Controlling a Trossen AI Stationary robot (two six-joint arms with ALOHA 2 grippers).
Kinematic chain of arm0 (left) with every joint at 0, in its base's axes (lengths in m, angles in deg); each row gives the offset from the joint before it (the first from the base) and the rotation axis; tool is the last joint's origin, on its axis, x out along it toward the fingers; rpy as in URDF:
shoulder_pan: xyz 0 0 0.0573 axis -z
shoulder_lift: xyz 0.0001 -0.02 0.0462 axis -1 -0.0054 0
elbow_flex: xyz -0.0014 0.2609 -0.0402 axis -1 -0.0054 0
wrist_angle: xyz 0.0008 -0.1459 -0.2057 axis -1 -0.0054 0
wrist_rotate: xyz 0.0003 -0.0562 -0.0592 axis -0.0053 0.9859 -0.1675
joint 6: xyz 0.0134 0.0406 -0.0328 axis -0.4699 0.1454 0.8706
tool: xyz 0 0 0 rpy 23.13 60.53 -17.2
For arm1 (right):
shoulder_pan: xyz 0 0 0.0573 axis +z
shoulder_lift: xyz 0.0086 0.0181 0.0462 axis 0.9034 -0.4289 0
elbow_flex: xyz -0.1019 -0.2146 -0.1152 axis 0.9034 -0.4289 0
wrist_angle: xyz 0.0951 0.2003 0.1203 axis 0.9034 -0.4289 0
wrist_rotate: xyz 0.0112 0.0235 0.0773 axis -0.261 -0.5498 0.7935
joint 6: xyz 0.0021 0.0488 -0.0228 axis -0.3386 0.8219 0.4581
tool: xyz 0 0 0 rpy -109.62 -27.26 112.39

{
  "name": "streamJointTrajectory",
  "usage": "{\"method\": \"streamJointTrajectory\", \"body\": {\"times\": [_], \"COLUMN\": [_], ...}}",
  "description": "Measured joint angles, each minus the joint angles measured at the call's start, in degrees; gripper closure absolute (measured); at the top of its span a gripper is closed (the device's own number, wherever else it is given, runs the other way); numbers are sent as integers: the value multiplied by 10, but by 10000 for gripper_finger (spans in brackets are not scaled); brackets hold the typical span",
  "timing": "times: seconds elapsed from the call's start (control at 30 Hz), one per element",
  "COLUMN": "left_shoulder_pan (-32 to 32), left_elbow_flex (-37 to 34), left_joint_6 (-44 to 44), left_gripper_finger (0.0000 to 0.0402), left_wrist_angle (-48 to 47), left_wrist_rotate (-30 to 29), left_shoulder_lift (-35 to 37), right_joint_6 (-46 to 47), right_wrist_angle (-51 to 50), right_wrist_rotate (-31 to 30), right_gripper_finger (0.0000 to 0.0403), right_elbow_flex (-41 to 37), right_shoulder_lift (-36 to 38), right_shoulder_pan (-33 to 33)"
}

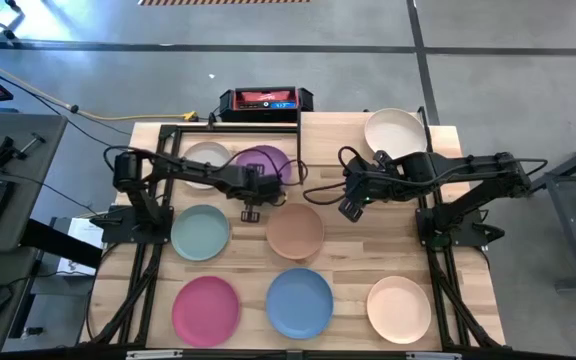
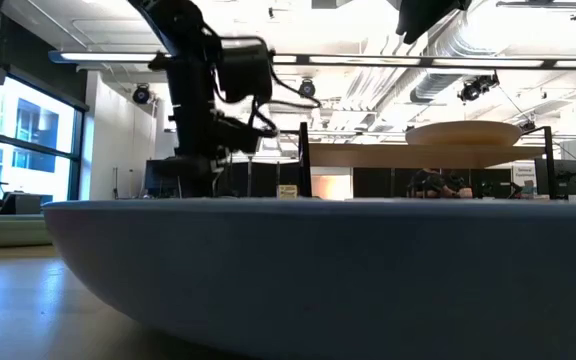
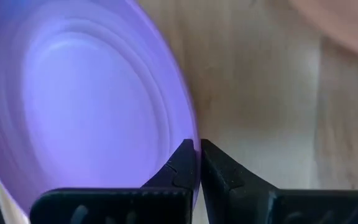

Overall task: Place and stack plates onto a shelf
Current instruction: Stack the purple plate on top of the white plate on the shelf

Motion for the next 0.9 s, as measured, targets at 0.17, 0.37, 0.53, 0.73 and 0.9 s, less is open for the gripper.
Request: {"method": "streamJointTrajectory", "body": {"times": [0.17, 0.37, 0.53, 0.73, 0.9], "left_shoulder_pan": [19, 36, 56, 96, 135], "left_elbow_flex": [1, 1, 1, 1, 1], "left_joint_6": [28, 55, 69, 63, 8], "left_gripper_finger": [400, 400, 401, 401, 401], "left_wrist_angle": [-7, -41, -73, -98, -114], "left_wrist_rotate": [-12, -43, -60, -63, -69], "left_shoulder_lift": [43, 110, 165, 224, 259], "right_joint_6": [0, 0, 2, 11, 63], "right_wrist_angle": [2, 4, 11, 37, 42], "right_wrist_rotate": [0, 0, -1, 0, 2], "right_gripper_finger": [250, 250, 250, 250, 250], "right_elbow_flex": [0, 0, 0, 0, 0], "right_shoulder_lift": [0, 0, 0, 0, 0], "right_shoulder_pan": [0, 0, 0, -14, -44]}}
